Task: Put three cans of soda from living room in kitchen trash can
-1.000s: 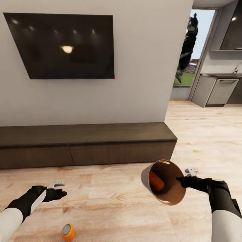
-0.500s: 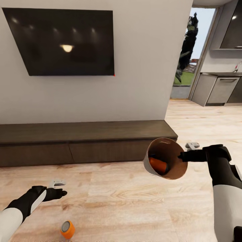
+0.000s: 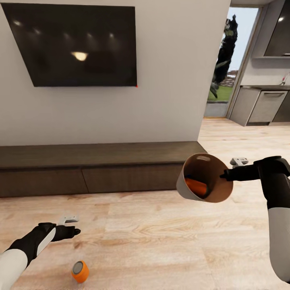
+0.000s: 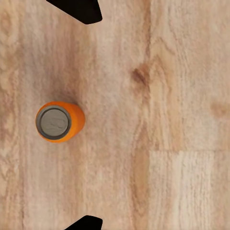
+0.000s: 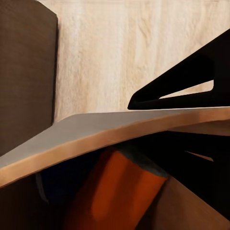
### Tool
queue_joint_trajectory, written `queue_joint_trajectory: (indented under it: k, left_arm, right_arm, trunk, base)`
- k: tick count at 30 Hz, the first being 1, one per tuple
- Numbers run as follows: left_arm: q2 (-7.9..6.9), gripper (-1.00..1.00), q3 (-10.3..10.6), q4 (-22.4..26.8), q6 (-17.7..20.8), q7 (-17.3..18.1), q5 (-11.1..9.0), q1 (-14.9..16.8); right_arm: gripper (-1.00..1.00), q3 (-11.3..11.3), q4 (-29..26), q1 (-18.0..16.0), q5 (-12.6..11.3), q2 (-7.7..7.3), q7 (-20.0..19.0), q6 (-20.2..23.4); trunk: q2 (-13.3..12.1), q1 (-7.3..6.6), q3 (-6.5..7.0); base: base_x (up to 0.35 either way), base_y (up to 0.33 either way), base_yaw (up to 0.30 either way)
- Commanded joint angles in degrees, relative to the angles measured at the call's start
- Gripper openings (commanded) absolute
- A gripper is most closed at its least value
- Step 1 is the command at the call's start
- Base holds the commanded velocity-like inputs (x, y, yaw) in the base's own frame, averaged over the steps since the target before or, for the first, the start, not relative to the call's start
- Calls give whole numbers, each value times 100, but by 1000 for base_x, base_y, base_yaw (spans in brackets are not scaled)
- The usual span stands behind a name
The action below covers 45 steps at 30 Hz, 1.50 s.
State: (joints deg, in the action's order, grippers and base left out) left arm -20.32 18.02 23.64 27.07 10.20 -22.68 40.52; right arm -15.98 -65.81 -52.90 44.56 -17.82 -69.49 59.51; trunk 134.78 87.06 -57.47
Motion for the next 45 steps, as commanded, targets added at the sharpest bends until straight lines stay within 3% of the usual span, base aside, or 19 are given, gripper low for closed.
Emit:
queue_joint_trajectory:
  k: [1, 9, 14, 21, 45]
  left_arm:
    - [0, 100, 0, 0, 0, 0, 0, 0]
    - [2, 100, 0, 0, 0, 0, 0, 0]
    - [2, 100, 0, 0, 0, 0, 0, 2]
    - [2, 100, 0, 0, 0, 0, 0, 2]
    - [10, 100, 0, 0, 0, 0, 0, 0]
  right_arm:
    - [-100, 17, -1, -11, -58, 0, -35, 49]
    - [-100, 98, 6, -35, -41, -11, -46, 49]
    - [-100, 96, 6, -37, 221, -41, -47, 49]
    - [-100, 102, 7, -36, 283, -31, -49, 49]
    - [-100, 104, -1, -45, 306, -45, -48, 49]
  trunk:
    - [42, 22, -17]
    - [363, 198, -161]
    - [564, 307, -251]
    - [844, 461, -376]
    - [878, 524, -908]
  base:
    - [0, 0, 0]
    - [0, 0, 0]
    - [0, 0, 0]
    - [0, 0, 0]
    - [0, 0, 0]
